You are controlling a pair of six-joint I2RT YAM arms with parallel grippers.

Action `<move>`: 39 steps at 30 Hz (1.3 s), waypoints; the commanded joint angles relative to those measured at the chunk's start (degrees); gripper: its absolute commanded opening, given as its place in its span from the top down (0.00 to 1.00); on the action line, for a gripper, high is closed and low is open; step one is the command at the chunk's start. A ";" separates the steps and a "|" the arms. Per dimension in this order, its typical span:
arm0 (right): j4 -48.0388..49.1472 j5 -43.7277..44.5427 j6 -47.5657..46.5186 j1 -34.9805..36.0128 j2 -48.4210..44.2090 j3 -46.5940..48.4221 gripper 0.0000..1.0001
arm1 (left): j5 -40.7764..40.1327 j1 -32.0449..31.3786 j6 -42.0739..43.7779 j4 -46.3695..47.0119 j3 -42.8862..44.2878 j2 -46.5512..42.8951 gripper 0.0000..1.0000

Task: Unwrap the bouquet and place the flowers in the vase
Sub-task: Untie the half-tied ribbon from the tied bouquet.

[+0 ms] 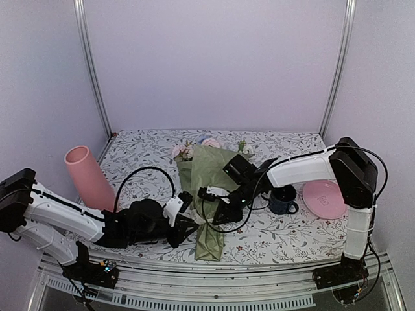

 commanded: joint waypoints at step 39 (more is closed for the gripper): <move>3.11 -13.48 -0.46 -5.86 -13.24 -9.52 0.97 | -8.48 4.96 17.36 12.28 10.70 17.89 0.61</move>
